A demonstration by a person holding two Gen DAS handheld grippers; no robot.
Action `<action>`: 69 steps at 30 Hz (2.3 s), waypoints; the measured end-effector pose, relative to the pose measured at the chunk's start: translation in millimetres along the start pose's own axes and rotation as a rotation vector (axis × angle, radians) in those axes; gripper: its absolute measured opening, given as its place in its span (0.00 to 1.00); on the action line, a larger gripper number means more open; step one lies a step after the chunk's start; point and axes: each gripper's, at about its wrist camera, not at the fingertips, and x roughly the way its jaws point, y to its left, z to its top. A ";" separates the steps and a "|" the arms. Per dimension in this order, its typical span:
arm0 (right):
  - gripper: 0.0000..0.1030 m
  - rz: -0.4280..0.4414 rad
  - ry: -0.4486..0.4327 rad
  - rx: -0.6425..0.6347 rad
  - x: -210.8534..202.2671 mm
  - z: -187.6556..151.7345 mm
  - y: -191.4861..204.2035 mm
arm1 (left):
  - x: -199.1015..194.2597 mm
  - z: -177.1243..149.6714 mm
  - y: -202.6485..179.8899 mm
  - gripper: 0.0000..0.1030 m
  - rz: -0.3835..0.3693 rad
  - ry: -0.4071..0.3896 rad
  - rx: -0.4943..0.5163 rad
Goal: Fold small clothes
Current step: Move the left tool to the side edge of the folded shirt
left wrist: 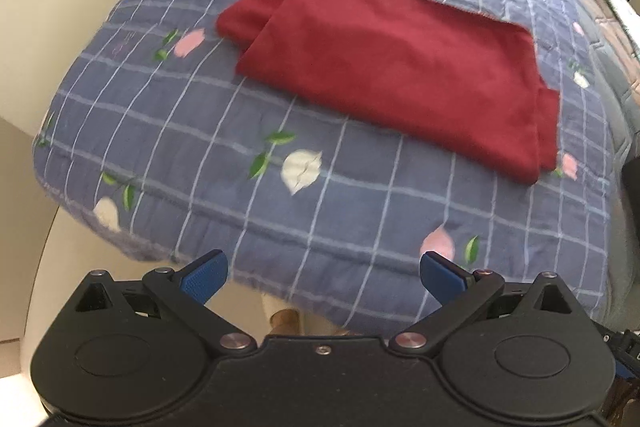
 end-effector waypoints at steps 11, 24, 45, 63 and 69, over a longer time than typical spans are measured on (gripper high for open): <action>1.00 -0.089 0.027 -0.108 24.7 29.7 70.4 | 36.3 8.2 61.9 0.99 -0.012 0.118 -0.168; 1.00 -0.145 -0.370 -0.463 57.4 75.6 189.4 | 84.6 108.9 97.2 0.99 -0.184 -0.044 -0.193; 1.00 -0.044 -0.576 -0.691 200.4 127.1 248.2 | 191.8 191.2 115.7 0.99 -0.192 -0.263 -0.207; 1.00 0.025 -0.685 -0.618 214.1 106.5 226.8 | 191.6 185.1 109.8 0.99 -0.256 -0.288 -0.204; 1.00 0.027 -0.689 -0.616 214.6 106.0 226.9 | 192.9 180.9 108.4 0.90 -0.254 -0.278 -0.193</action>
